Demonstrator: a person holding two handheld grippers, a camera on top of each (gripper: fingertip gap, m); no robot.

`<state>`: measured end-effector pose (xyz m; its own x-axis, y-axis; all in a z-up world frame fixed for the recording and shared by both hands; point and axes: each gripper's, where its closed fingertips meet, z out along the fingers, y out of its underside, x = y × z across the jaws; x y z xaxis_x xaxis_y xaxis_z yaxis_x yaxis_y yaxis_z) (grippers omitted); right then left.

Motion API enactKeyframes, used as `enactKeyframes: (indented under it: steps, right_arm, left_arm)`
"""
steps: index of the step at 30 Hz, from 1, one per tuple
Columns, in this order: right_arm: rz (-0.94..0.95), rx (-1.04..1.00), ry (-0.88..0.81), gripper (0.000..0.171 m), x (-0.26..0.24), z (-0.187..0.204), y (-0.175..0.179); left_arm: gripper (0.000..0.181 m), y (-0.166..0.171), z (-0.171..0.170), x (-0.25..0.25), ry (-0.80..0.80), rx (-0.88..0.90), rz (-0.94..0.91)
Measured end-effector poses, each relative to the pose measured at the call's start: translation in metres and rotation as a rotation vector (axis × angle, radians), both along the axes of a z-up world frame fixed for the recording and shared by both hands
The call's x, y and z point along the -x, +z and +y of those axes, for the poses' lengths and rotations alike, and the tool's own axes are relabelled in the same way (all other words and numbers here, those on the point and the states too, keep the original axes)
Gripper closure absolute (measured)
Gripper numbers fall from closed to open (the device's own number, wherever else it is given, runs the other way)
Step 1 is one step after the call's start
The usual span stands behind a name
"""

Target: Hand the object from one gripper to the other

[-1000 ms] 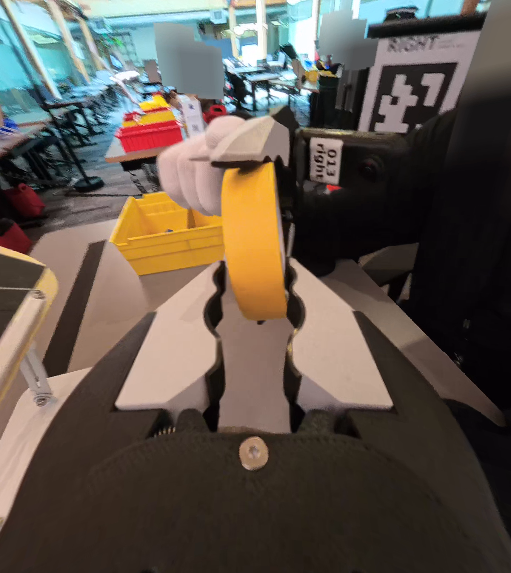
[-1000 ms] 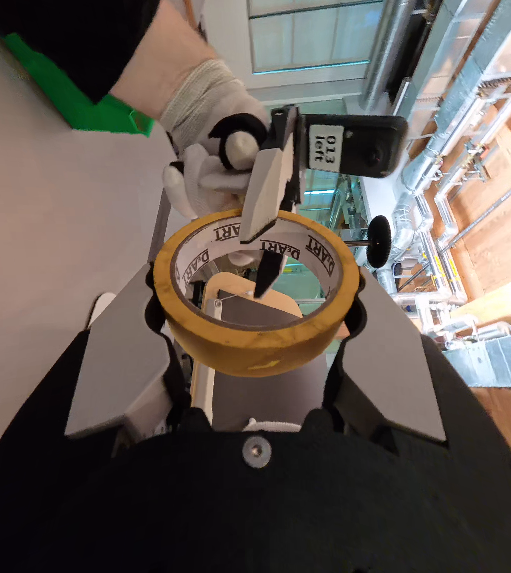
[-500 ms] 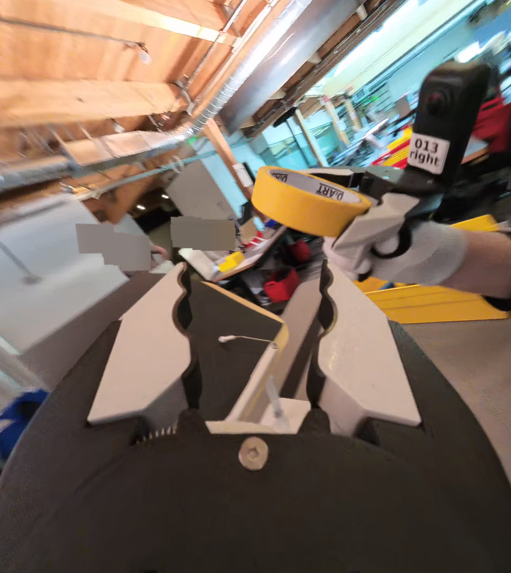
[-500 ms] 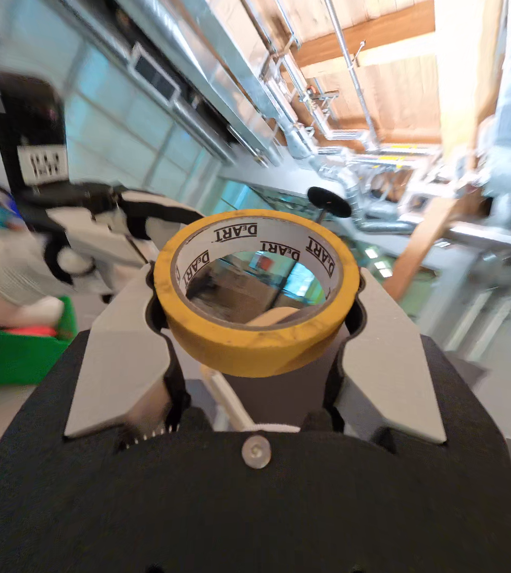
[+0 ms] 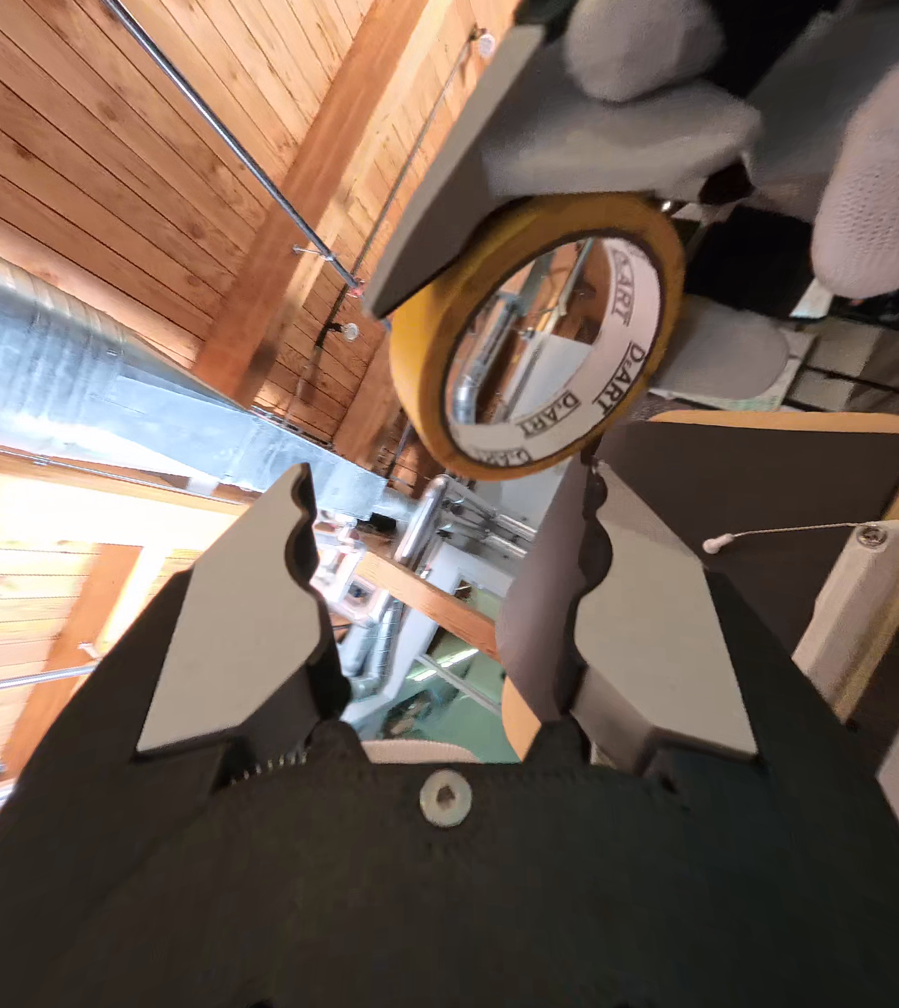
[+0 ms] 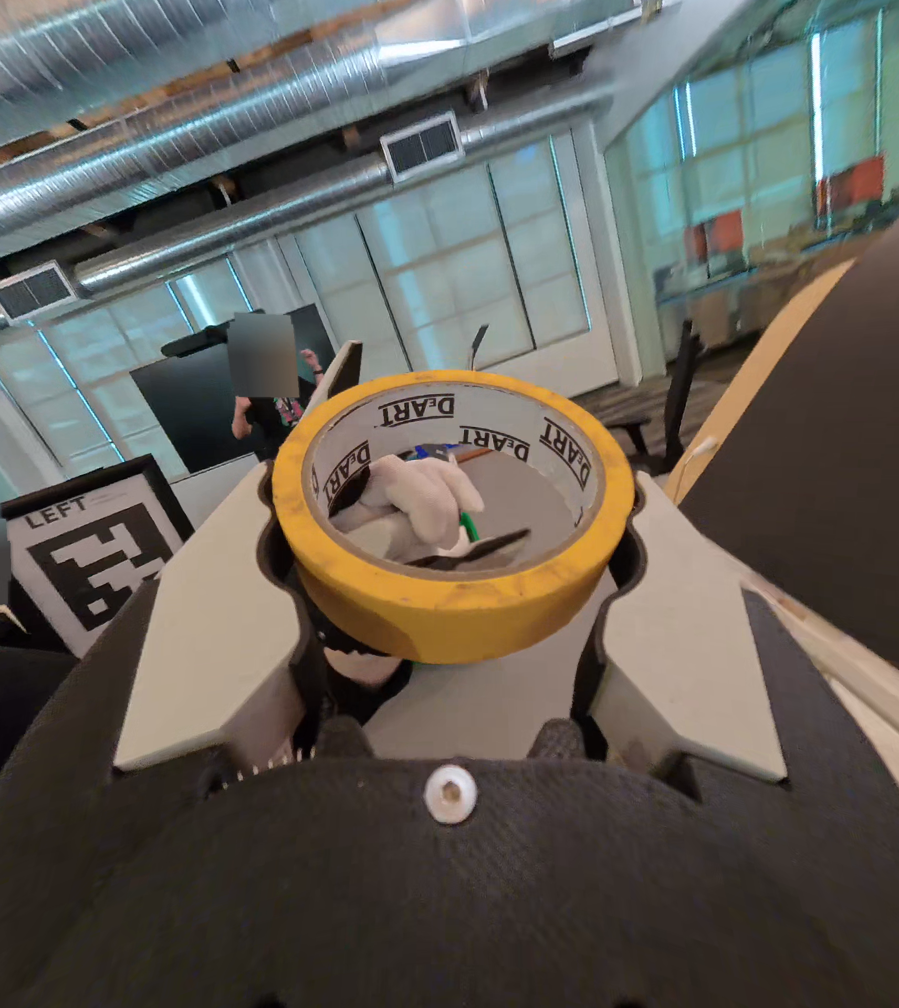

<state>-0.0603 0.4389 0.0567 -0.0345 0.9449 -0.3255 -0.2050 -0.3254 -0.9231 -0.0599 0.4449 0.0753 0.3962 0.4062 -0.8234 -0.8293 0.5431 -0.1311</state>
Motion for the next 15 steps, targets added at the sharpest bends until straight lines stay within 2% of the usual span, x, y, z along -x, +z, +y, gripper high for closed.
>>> enactKeyframes:
  steps: [5, 8, 15]
  right_arm:
    - [-0.095, 0.043, 0.062, 0.051, 0.012, -0.006, -0.019]
    - [-0.125, 0.005, 0.048, 0.051, 0.013, -0.006, -0.022]
    - [-0.129, -0.004, 0.086, 0.051, 0.008, -0.009, -0.023]
  left_arm:
    - [0.064, -0.023, 0.026, -0.004, 0.085, -0.028, -0.001]
    - [0.075, -0.033, 0.032, -0.004, 0.066, 0.008, 0.0]
    - [0.108, -0.026, 0.018, -0.005, -0.068, 0.054, -0.056]
